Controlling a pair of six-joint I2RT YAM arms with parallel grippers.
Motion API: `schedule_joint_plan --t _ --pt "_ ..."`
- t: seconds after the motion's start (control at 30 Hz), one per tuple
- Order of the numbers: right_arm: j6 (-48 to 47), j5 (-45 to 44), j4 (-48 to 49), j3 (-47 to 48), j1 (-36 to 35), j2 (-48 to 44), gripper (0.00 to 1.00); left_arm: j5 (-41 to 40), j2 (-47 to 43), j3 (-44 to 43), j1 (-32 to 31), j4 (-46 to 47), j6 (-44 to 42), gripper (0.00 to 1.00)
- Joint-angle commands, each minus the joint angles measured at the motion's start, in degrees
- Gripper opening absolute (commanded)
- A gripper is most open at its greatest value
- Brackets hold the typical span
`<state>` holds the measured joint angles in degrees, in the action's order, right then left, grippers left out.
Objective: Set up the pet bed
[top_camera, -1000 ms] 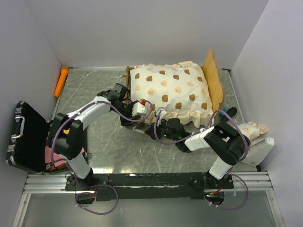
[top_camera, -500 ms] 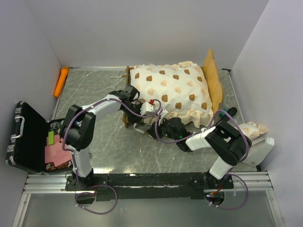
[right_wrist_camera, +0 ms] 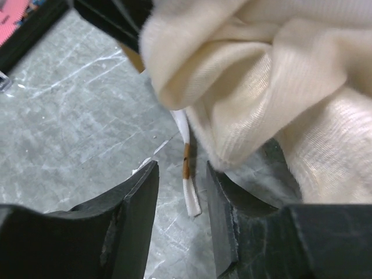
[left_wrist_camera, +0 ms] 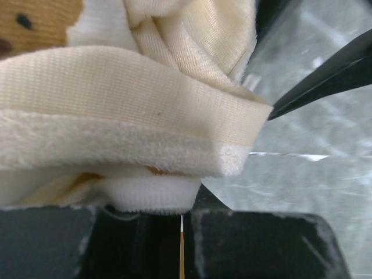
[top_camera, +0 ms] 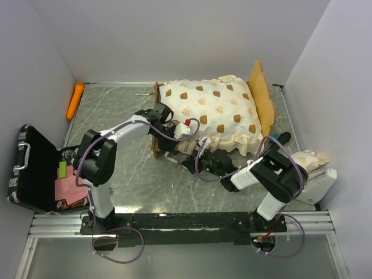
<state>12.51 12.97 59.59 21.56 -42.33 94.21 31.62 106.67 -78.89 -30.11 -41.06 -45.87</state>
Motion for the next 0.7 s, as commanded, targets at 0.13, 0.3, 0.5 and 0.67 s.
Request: schedule_joint_plan --t 0.13,0.3,0.5,0.67 --pt "5.58 -0.85 21.50 -4.59 0.40 2.55 0.52 13.80 -7.19 -6.44 -0.57 -7.27 15.54 0.01" --pt "10.42 -2.16 32.06 -7.84 0.31 5.01 0.56 16.90 -7.61 -9.17 -1.09 -8.78 17.83 0.01" --pt "9.37 -4.53 34.36 -8.56 0.31 3.35 0.59 16.28 -10.17 -7.51 -1.80 -7.02 18.71 0.01" --pt "9.90 -8.47 34.54 -5.75 -1.70 -0.16 0.59 17.25 -10.69 -7.33 -2.67 -6.50 20.11 0.01"
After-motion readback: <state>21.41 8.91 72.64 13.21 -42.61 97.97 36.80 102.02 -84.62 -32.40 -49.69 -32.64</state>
